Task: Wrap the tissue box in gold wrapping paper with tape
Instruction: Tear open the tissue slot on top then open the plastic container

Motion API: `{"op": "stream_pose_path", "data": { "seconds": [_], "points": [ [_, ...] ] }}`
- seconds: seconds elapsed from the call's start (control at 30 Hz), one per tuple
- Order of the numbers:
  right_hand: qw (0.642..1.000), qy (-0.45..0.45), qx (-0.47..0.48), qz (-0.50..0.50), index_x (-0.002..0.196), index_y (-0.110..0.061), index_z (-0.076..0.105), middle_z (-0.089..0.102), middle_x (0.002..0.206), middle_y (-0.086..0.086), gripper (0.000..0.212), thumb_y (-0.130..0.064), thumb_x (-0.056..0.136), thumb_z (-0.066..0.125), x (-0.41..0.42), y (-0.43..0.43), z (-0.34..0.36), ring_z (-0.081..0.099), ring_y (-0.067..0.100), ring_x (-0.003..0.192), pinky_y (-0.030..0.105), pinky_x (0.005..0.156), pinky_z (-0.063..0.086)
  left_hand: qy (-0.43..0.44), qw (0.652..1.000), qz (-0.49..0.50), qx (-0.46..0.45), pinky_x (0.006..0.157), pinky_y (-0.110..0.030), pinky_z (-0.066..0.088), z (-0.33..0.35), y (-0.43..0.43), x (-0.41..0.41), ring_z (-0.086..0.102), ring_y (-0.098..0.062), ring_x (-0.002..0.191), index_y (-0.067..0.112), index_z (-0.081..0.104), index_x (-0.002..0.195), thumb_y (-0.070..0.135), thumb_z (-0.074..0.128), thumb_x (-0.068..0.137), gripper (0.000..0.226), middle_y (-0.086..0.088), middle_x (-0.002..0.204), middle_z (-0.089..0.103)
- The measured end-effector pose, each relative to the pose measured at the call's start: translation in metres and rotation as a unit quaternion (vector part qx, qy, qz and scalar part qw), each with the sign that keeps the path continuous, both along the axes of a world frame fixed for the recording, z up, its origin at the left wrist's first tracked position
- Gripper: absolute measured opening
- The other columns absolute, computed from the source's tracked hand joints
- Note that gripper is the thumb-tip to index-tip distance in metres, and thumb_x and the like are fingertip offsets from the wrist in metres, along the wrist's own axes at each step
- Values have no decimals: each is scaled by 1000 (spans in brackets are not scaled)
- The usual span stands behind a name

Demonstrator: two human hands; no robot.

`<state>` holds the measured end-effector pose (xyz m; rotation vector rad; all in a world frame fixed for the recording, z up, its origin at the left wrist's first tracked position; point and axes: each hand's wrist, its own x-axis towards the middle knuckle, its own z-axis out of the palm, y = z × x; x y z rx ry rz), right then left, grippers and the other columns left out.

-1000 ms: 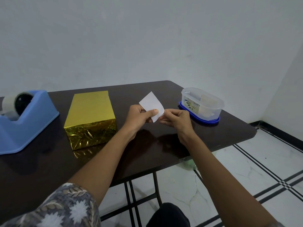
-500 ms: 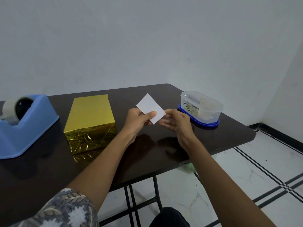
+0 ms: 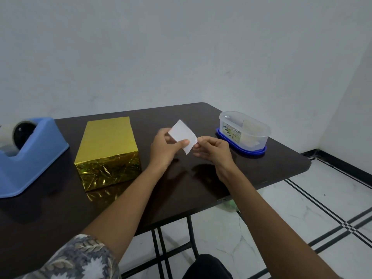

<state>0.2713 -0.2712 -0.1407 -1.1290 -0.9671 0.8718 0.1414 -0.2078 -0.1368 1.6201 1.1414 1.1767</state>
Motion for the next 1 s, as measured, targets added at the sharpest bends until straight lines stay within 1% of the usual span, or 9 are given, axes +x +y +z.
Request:
{"op": "stream_pose_path", "data": {
  "seconds": [0.07, 0.13, 0.2, 0.3, 0.47, 0.6, 0.7, 0.87, 1.0],
  "points": [
    [999, -17, -2, -30, 80, -11, 67, 67, 71, 1, 13, -12, 90, 59, -1, 1, -1, 65, 12, 70, 25, 65, 57, 108, 978, 111, 138, 77, -22, 44, 1, -2, -1, 52, -10, 97, 15, 46, 129, 26, 77, 77, 61, 8, 109, 47],
    [998, -33, -3, -56, 78, -10, 66, 65, 72, 3, 14, -11, 90, 59, 0, 2, -2, 64, 11, 70, 23, 61, 56, 91, 955, 123, 254, 71, -10, 40, 5, -9, 0, 51, -8, 92, 14, 57, 114, 27, 71, 83, 37, 7, 105, 48],
    [997, -45, 10, -54, 78, -11, 66, 65, 73, 3, 14, -12, 90, 59, 1, 3, -3, 64, 11, 70, 21, 60, 56, 51, 972, 29, 229, 68, -9, 46, 7, -14, 5, 60, -9, 84, 13, 64, 98, 31, 68, 84, 23, 2, 96, 62],
    [993, -115, 25, -25, 79, -17, 68, 68, 76, -1, 15, -12, 90, 58, 1, 3, -4, 65, 6, 75, 18, 70, 54, 33, 989, -101, 103, 64, -25, 56, 6, -14, 9, 69, -15, 74, 8, 70, 97, 26, 74, 79, 27, -6, 88, 71],
    [989, -139, 28, -28, 74, -13, 67, 67, 74, -4, 24, -10, 93, 53, 0, 2, -4, 62, -1, 75, 9, 75, 48, -74, 991, -108, 7, 61, -23, 58, 9, -9, 1, 68, -13, 63, 8, 69, 89, 3, 68, 82, 8, -7, 76, 71],
    [991, -114, -15, -69, 81, -14, 59, 61, 85, -1, 20, -16, 97, 46, 1, 10, -7, 58, 15, 87, 30, 85, 50, -57, 996, -27, 68, 59, -22, 57, 11, -8, 3, 69, -15, 70, 14, 64, 96, 5, 66, 85, 14, 0, 79, 69],
    [990, -94, -42, -94, 88, -10, 55, 55, 85, 1, 17, -16, 98, 43, 2, 14, -7, 53, 16, 85, 39, 89, 51, -20, 992, 61, 105, 64, -27, 57, 17, -4, 5, 67, -16, 77, 15, 64, 90, 6, 64, 86, 10, -2, 84, 68],
    [990, -73, -62, -100, 91, -7, 56, 61, 103, 13, 19, -16, 99, 41, 3, 15, -7, 56, 18, 87, 35, 83, 53, 58, 957, 217, 181, 74, -20, 45, 52, 9, -21, 62, -14, 89, 8, 69, 96, 7, 58, 90, 13, -5, 97, 69],
    [992, -18, -61, -113, 96, -7, 57, 61, 103, 9, 18, -14, 99, 40, 6, 16, -8, 60, 16, 94, 26, 77, 53, 128, 934, 259, 209, 80, -22, 42, 78, 12, -38, 62, -23, 101, 4, 70, 103, 1, 52, 93, 21, -12, 109, 68]
  ]
}}
